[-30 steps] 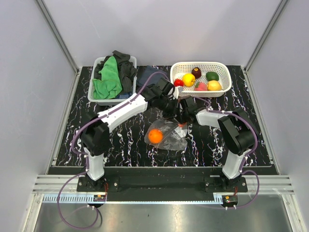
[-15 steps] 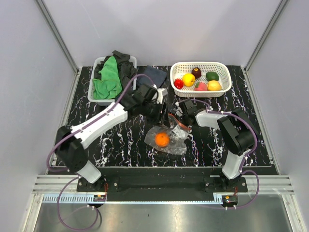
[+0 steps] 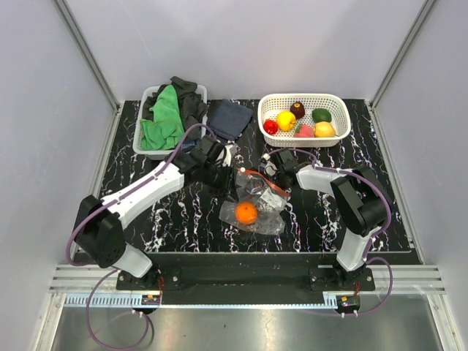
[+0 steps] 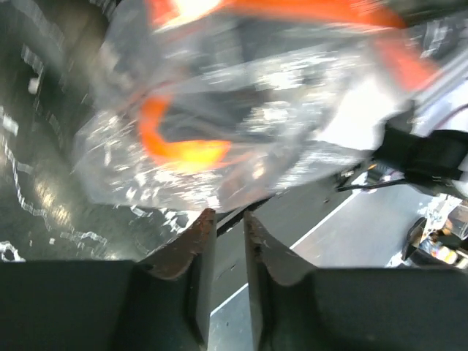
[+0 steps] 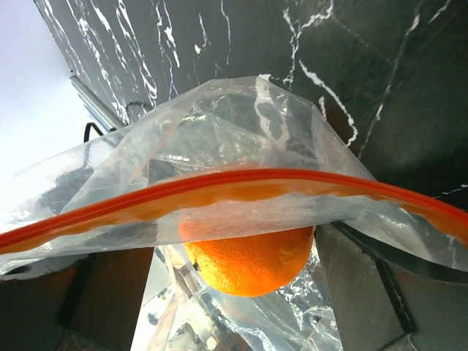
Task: Open the zip-top bag and remove the fake food
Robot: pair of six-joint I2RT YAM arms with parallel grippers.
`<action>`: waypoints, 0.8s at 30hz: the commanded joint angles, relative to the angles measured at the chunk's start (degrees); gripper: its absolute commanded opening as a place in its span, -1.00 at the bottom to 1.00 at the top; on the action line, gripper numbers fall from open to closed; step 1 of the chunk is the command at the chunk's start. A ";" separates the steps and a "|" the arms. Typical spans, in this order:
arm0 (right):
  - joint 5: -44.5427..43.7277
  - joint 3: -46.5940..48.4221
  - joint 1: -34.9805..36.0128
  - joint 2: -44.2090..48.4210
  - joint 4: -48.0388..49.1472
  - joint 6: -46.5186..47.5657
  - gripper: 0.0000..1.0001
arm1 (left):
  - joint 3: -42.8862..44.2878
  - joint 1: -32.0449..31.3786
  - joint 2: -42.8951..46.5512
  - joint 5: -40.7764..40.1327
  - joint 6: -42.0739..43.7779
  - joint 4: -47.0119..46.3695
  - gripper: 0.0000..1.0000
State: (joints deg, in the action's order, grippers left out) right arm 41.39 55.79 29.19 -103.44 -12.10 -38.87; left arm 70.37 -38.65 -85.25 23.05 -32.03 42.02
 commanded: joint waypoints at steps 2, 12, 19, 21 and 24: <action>2.56 1.60 0.43 2.27 -1.35 1.69 0.92 | -6.55 1.04 -2.55 3.22 -0.14 -2.02 -0.61; 3.26 -1.47 0.52 2.80 -1.70 1.61 0.89 | -9.02 1.30 -11.95 7.89 -2.50 -13.27 -0.73; 2.21 -3.58 1.13 2.89 -1.70 1.17 0.82 | -8.32 1.91 -15.29 9.21 -3.30 -15.21 -0.74; 2.03 -4.11 1.13 2.72 -1.70 0.82 0.72 | -8.41 2.00 -15.56 8.94 -3.21 -15.30 -0.74; 2.21 -4.37 1.31 3.15 -1.70 0.38 0.66 | -8.76 2.18 -15.29 8.51 -3.12 -15.39 -0.74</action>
State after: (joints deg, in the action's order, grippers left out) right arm 42.96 51.94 29.30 -102.89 -13.50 -38.00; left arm 60.38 -36.84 -100.57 30.24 -34.63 30.50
